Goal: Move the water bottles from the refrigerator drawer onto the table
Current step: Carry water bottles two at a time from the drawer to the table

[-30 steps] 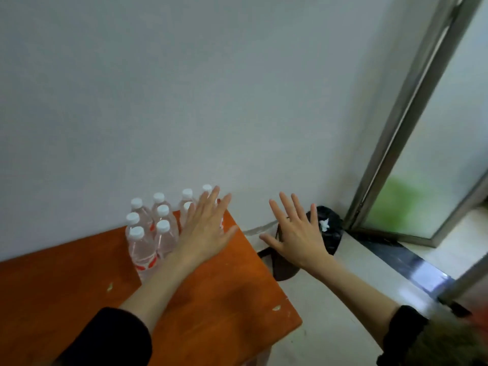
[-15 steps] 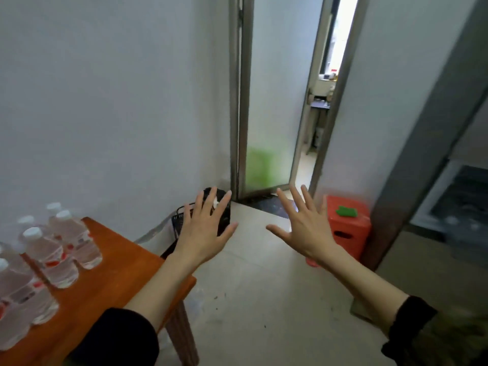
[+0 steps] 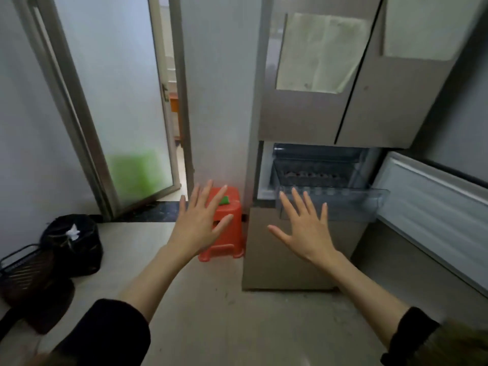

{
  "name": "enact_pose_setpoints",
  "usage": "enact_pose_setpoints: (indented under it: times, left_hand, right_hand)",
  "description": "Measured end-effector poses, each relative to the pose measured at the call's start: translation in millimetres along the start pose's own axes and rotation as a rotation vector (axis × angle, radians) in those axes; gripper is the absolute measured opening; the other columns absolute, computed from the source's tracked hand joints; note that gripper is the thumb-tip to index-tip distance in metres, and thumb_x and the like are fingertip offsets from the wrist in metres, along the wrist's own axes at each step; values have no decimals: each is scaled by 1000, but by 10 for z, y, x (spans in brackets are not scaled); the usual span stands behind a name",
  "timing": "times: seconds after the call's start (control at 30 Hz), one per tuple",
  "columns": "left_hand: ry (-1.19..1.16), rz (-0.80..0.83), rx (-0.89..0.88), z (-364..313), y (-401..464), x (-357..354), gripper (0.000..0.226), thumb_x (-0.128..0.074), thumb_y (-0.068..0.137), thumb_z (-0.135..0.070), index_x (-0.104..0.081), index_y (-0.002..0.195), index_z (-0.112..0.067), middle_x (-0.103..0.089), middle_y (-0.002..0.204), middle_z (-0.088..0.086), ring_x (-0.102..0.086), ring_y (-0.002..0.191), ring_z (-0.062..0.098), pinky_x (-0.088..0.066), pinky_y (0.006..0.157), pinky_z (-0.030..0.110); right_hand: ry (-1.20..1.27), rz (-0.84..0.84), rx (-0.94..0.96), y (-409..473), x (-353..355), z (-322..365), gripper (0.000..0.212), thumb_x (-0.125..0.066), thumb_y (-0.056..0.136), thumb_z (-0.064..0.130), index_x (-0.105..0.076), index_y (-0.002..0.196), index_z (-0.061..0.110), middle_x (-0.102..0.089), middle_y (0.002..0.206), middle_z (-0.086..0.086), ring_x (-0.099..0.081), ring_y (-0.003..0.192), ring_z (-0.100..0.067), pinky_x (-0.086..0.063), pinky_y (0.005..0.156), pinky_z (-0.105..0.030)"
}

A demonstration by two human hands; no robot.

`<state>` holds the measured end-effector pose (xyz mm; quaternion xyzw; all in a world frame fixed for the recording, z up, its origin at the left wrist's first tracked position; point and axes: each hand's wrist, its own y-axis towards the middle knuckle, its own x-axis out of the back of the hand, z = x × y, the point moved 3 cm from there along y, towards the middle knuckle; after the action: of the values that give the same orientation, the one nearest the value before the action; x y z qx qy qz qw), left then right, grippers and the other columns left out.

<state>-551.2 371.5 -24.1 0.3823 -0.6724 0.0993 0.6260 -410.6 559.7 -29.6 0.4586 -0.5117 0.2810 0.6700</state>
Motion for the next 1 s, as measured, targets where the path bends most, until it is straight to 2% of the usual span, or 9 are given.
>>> enact_pose_setpoints:
  times: [0.17, 0.33, 0.5, 0.77, 1.0]
  left_hand:
    - [-26, 43, -87, -817, 510, -477, 66, -26, 89, -61, 3, 145, -41, 8, 158, -2, 11, 144, 22, 5, 114, 47]
    - [-60, 123, -142, -1189, 943, -950, 67, -17, 84, -66, 6, 143, -45, 12, 156, -6, 22, 137, 15, 11, 110, 42]
    - [-113, 189, -125, -1236, 1481, -1436, 66, -20, 87, -65, 5, 144, -44, 13, 156, -7, 22, 137, 13, 9, 110, 42]
    - [-209, 266, -115, -1167, 2568, -2057, 62, -27, 92, -57, 1, 145, -41, 8, 157, -4, 13, 144, 18, 5, 114, 44]
    - [-246, 369, -151, -1261, 3293, -2413, 61, -31, 95, -52, -5, 147, -34, 2, 158, -1, 9, 145, 21, 2, 116, 42]
  right_hand:
    - [-17, 17, -109, 21, 60, -928, 82, -28, 83, 72, 4, 148, 34, 4, 159, 0, 10, 145, -21, 10, 110, -55]
    - [-2, 78, -185, 153, -126, -1520, 80, -28, 85, 70, 5, 148, 34, 5, 159, 0, 10, 145, -21, 7, 112, -55]
    - [68, 108, -207, 604, -404, -1899, 79, -29, 85, 70, 3, 148, 35, 5, 159, 0, 8, 145, -20, 7, 114, -50]
    - [145, 196, -262, 1578, -848, -2391, 76, -32, 88, 66, -1, 149, 32, 4, 159, 1, 7, 145, -17, 7, 115, -46]
    - [249, 260, -271, 2312, -1235, -2582, 61, -31, 97, 49, -10, 149, 27, -8, 158, 0, -1, 146, -18, 4, 116, -44]
